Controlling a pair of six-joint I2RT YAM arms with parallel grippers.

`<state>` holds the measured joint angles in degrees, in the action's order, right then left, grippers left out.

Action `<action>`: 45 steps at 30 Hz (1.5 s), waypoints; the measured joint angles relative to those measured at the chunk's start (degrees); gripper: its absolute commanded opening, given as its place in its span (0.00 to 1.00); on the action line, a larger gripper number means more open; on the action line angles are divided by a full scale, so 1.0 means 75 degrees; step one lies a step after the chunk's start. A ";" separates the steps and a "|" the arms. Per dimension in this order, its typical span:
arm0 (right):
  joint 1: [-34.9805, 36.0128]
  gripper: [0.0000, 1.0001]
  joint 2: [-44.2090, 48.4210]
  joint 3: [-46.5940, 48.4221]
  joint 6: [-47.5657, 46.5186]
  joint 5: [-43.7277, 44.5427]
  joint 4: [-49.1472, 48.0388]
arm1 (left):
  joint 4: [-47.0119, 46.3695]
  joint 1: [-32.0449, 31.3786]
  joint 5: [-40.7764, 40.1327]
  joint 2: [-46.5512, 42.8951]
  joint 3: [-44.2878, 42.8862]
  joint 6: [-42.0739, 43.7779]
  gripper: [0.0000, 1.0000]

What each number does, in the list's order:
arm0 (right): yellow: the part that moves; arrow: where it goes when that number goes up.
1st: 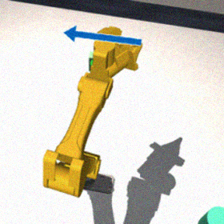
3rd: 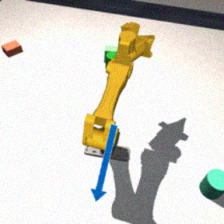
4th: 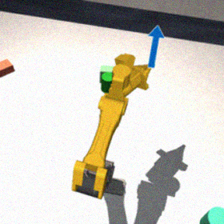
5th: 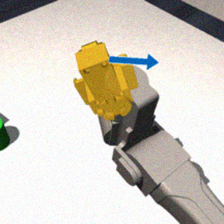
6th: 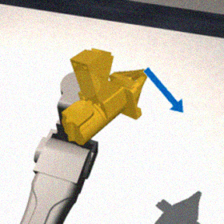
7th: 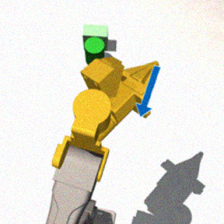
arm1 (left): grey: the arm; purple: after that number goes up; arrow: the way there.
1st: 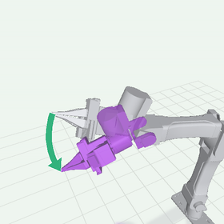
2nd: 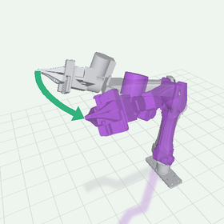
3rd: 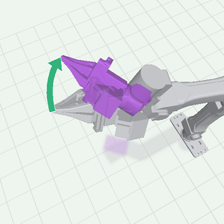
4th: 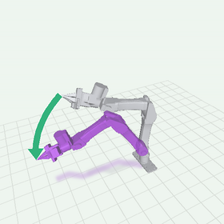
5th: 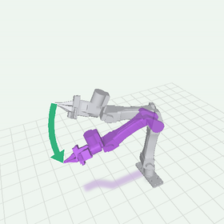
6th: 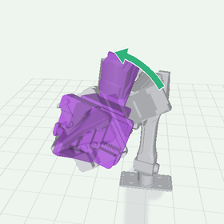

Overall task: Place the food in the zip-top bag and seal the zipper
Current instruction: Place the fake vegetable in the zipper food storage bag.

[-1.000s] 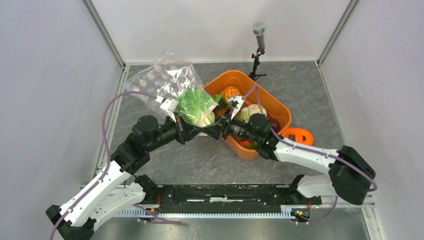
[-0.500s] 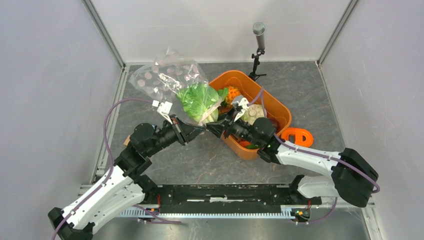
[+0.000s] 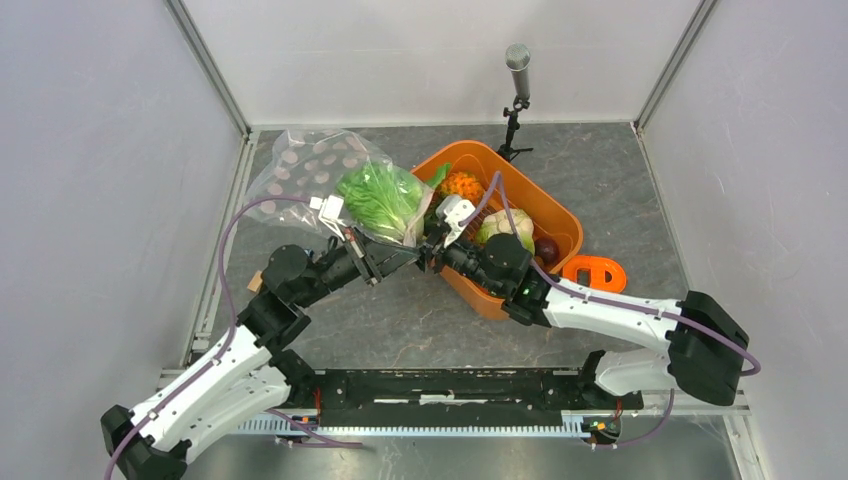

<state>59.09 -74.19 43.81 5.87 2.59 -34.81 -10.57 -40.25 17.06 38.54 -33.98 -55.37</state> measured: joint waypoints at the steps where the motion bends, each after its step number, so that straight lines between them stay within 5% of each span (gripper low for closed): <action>1: 0.0012 0.03 0.0003 -0.0073 -0.0175 0.0067 -0.0146 | 0.0079 -0.0003 -0.0003 0.0017 -0.0044 -0.0029 0.02; 13: 0.0297 0.01 0.0749 -0.1227 -0.2416 -0.1058 -0.0676 | 0.1553 -0.0029 -0.1198 -0.0635 -0.1093 0.0163 0.02; 23: 0.0064 0.01 0.0723 -0.0781 -0.3150 -0.1480 0.0425 | 0.1801 -0.0029 -0.0527 0.0099 -0.1122 0.0166 0.02; 40: 0.0720 0.00 0.0632 -0.1177 -0.6344 -0.0886 0.0895 | 0.0597 -0.0029 0.0041 0.0851 -0.0766 -0.0647 0.02; 45: 0.0787 0.00 0.0886 -0.1976 -0.8128 -0.1029 0.0560 | 0.0388 -0.0032 0.0163 0.0968 -0.0542 -0.0810 0.02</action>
<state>64.99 -67.55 28.99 -55.09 -5.13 -30.61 -7.66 -40.49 18.28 45.80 -38.04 -61.45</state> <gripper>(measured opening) 0.464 0.040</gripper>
